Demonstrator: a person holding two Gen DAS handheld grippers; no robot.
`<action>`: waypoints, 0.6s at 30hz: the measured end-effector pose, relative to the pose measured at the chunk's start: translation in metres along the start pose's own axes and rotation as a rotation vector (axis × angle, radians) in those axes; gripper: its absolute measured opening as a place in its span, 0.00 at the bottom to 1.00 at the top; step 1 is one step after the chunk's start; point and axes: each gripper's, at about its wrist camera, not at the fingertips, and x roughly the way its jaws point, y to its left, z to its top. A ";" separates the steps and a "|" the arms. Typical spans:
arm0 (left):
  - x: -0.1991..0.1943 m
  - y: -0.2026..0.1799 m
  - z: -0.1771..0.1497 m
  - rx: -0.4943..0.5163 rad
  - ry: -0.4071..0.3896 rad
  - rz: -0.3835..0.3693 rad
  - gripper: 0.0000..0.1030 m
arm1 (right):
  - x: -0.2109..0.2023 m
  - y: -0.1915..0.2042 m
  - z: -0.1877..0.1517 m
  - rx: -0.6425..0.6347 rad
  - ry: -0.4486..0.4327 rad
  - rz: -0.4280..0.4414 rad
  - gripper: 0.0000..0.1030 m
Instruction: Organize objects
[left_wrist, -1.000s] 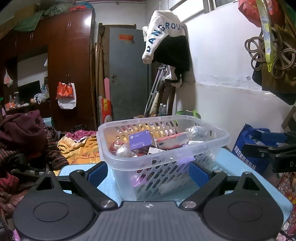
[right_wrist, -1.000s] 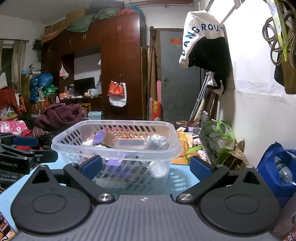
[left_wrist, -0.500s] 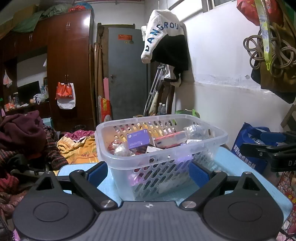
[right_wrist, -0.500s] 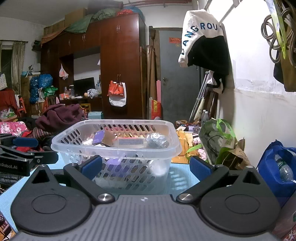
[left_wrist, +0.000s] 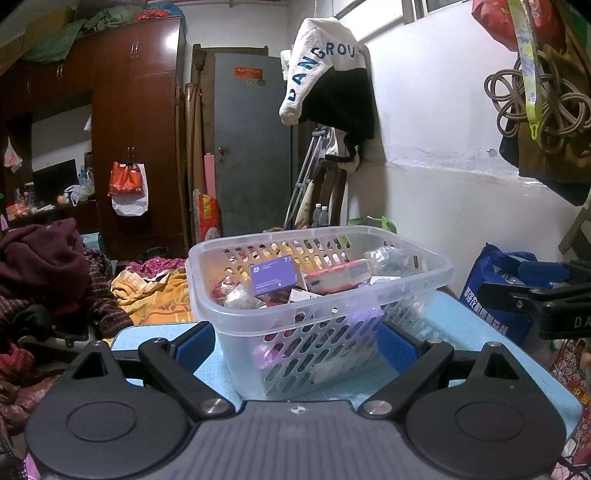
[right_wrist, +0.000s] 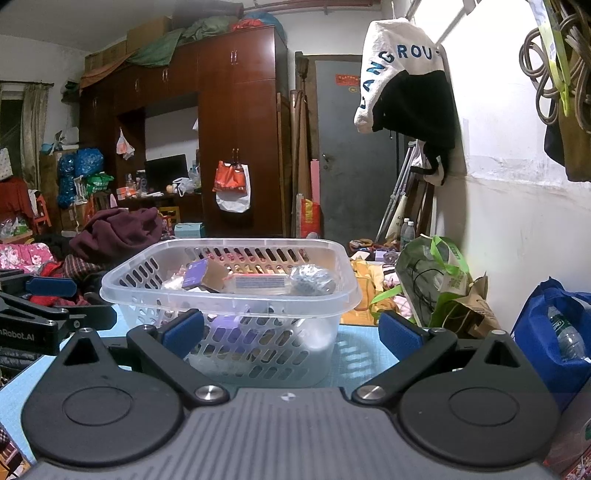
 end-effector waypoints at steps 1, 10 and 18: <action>0.000 0.000 0.000 0.001 -0.001 -0.003 0.93 | 0.000 0.000 0.000 0.000 0.001 0.001 1.00; 0.002 0.002 0.000 -0.007 -0.004 -0.005 0.93 | 0.000 0.000 0.000 -0.001 0.001 0.001 1.00; 0.005 0.005 0.000 -0.024 0.010 -0.025 0.93 | -0.001 0.000 0.001 -0.003 0.004 -0.002 1.00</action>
